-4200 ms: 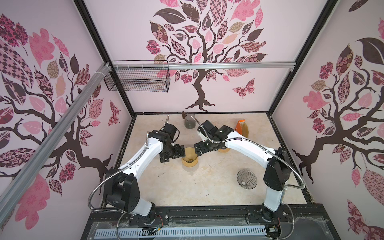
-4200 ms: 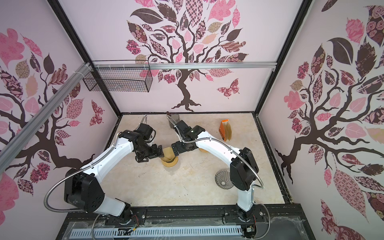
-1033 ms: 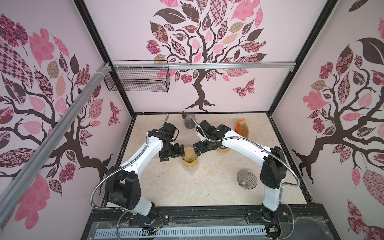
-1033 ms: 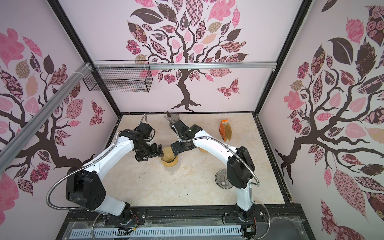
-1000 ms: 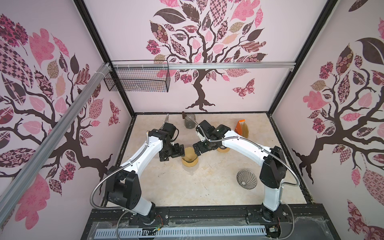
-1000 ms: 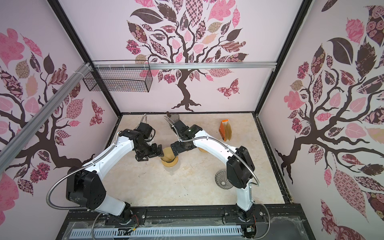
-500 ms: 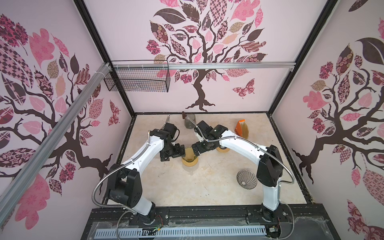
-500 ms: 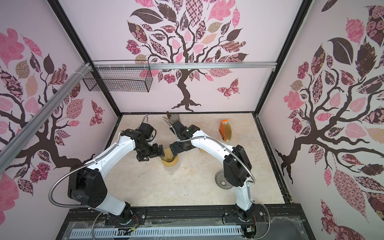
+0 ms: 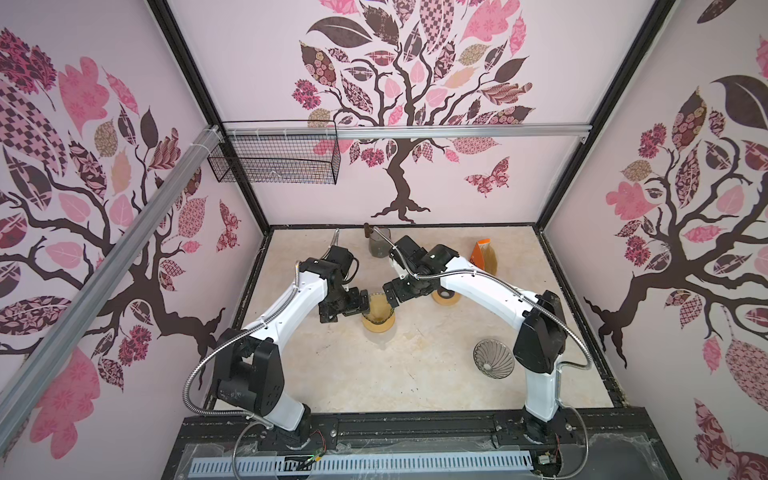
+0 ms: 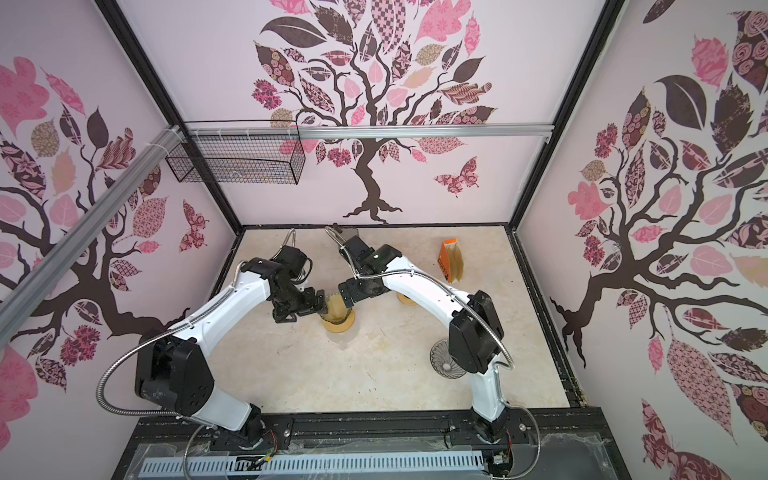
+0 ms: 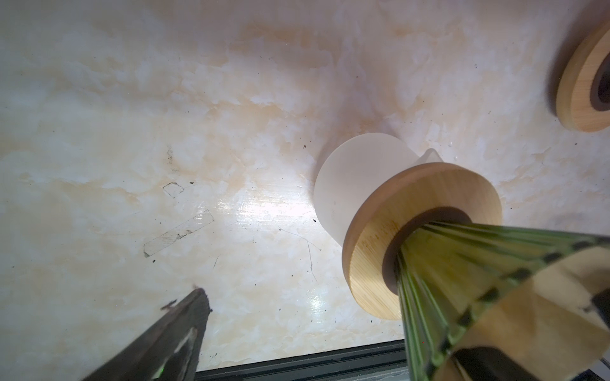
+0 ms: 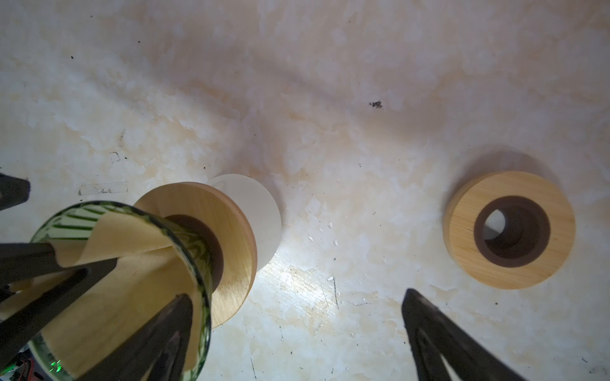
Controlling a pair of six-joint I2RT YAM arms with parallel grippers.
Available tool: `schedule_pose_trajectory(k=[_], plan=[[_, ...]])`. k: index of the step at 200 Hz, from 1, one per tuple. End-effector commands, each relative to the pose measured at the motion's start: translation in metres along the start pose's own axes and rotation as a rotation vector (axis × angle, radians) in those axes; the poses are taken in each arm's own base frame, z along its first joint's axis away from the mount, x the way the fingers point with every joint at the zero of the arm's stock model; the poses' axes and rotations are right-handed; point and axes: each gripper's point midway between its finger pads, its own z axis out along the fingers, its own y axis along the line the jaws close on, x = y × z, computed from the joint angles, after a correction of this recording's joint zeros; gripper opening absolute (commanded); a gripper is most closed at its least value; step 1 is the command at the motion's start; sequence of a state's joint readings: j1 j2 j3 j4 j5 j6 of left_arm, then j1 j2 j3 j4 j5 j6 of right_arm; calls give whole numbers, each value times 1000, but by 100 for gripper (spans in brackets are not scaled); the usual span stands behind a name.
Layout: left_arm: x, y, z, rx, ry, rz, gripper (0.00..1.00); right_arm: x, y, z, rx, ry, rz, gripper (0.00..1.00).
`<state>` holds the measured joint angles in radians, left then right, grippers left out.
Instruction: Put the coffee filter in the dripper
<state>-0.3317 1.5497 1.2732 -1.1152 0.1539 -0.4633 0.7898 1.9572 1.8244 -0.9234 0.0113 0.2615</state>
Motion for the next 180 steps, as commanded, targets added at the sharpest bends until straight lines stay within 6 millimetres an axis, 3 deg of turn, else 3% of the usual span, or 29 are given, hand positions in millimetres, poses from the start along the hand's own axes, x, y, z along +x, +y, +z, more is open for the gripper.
schedule_pose_trajectory(k=[1,52,118,180], plan=[[-3,0,-14,3,-36,7,98,-6,2,-12,-13,-16,-3,100],[-8,-4,-26,54,-75,-20,98,-1,0,-1,2,14,-2,100],[-3,-5,-25,85,-50,-24,98,1,-1,6,10,31,-2,100],[-5,-19,-38,181,-73,-29,98,5,-2,14,15,49,-3,100]])
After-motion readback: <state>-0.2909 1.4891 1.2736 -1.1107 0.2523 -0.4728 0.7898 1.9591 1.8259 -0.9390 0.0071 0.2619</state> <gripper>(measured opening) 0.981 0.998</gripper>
